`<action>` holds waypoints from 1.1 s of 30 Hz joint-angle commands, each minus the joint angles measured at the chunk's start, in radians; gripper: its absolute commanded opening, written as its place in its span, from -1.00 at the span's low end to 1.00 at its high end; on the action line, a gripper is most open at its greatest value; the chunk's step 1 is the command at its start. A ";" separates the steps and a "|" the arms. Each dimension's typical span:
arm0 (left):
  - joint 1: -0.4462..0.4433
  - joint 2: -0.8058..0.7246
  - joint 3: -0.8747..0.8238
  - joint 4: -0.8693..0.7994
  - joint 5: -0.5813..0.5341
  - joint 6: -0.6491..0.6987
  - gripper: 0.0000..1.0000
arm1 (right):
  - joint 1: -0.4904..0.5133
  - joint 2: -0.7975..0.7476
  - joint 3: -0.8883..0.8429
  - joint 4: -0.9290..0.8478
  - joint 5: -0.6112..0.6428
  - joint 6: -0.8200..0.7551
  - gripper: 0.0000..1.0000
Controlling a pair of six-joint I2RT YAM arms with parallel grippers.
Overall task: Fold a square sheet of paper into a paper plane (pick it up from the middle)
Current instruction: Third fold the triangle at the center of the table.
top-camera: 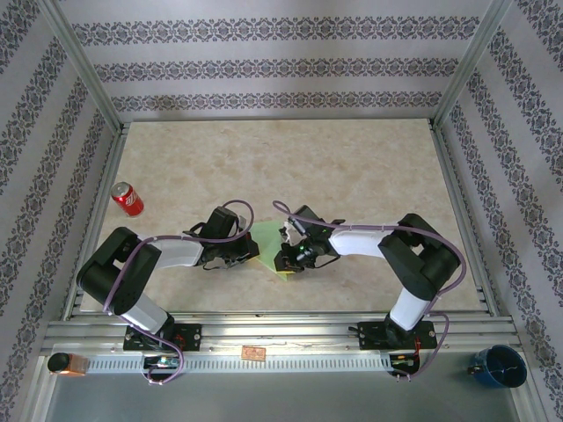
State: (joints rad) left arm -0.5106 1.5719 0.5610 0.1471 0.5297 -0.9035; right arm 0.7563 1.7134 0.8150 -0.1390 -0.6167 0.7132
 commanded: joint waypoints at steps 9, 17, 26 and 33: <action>-0.005 0.004 0.000 -0.097 -0.037 0.032 -0.95 | 0.046 0.107 0.120 0.012 0.069 0.049 -0.82; -0.005 0.014 0.002 -0.113 -0.055 0.033 -0.97 | 0.052 0.102 0.039 0.018 0.079 0.047 -0.84; -0.006 0.022 0.000 -0.120 -0.069 0.029 -0.99 | 0.051 -0.002 -0.055 0.013 0.077 0.035 -0.79; -0.006 0.024 0.000 -0.114 -0.062 0.024 -0.99 | 0.033 -0.076 -0.149 0.039 0.052 0.029 -0.78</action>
State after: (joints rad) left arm -0.5114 1.5700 0.5655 0.1326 0.5232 -0.8936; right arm 0.7956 1.6699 0.7120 -0.0677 -0.5629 0.7532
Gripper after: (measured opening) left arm 0.051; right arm 0.110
